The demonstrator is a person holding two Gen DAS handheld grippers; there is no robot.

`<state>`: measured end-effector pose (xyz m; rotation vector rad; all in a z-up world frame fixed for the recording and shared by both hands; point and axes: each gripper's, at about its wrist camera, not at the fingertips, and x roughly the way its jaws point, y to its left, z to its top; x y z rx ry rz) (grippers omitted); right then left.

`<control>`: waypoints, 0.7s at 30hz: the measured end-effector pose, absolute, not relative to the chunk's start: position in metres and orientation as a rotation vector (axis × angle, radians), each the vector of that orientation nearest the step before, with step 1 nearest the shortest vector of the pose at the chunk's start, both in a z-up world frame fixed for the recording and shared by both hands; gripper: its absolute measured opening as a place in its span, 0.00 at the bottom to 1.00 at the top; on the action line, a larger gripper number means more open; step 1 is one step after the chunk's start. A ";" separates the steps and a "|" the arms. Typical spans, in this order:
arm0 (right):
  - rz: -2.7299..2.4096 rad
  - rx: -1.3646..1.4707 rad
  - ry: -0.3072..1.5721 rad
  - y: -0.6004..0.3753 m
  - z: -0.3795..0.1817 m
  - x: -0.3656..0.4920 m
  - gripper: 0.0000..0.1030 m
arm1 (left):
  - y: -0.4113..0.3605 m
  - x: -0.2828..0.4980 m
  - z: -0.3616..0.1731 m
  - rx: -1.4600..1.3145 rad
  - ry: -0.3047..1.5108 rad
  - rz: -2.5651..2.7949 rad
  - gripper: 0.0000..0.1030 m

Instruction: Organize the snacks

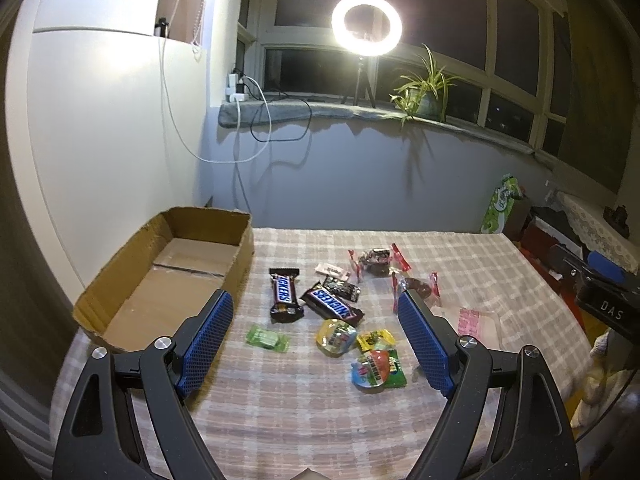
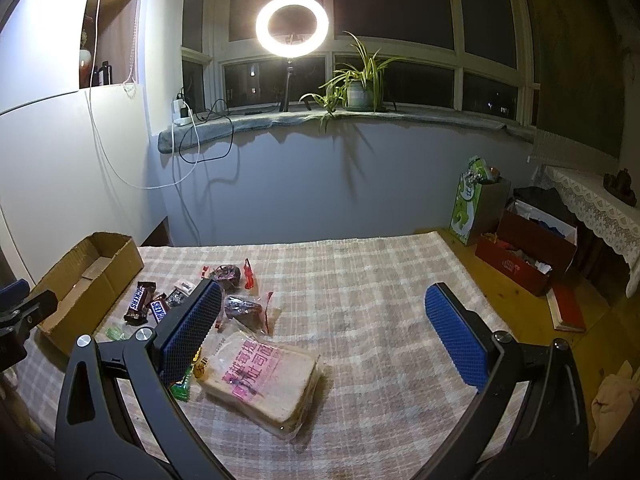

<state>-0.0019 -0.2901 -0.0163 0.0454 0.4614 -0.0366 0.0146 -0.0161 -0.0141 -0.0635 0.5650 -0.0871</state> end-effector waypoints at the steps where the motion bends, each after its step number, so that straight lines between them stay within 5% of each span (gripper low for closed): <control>1: -0.033 0.050 0.470 -0.292 -0.016 0.000 1.00 | -0.017 0.015 -0.015 -0.064 0.570 -0.092 0.82; 21: 0.189 0.323 0.752 -0.333 -0.082 0.035 1.00 | -0.057 0.059 -0.069 -0.196 0.824 -0.398 0.74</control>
